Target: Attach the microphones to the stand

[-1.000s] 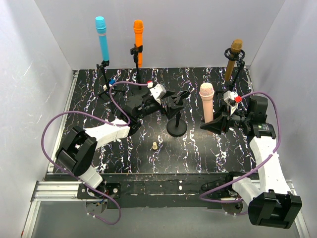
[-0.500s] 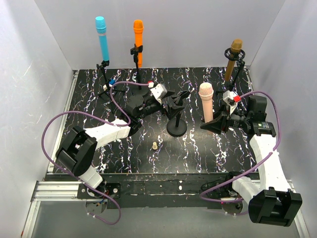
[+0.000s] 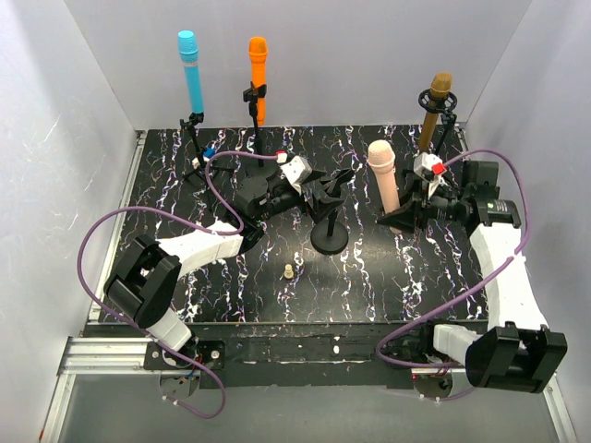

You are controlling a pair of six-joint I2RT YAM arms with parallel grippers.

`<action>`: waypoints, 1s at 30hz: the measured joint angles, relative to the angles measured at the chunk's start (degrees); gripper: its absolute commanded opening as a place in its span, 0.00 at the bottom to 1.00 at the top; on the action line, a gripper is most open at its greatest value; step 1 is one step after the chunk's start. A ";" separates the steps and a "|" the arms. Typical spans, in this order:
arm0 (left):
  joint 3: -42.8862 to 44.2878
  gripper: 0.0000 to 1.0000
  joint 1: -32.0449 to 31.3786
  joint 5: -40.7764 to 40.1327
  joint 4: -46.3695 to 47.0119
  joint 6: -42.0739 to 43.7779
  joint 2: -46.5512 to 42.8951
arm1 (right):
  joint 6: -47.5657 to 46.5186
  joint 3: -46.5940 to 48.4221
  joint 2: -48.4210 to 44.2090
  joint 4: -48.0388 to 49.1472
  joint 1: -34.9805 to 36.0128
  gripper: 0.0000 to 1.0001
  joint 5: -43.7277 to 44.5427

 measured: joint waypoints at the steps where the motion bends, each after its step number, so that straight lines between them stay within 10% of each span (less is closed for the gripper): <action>1: 0.00 0.89 0.00 0.09 -0.02 -0.09 0.00 | -1.70 1.92 1.31 -1.33 0.04 0.01 0.66; 8: 0.15 0.80 0.00 0.15 -0.04 -0.52 0.00 | -9.73 11.67 9.75 -5.81 0.52 0.01 3.76; 16: 2.05 0.15 0.00 0.26 -2.54 -0.46 0.00 | -11.52 13.75 13.40 -5.27 1.62 0.01 5.22; 30: 4.04 0.02 0.39 3.15 -7.78 3.17 -0.52 | -14.01 20.57 24.11 0.35 6.32 0.01 8.41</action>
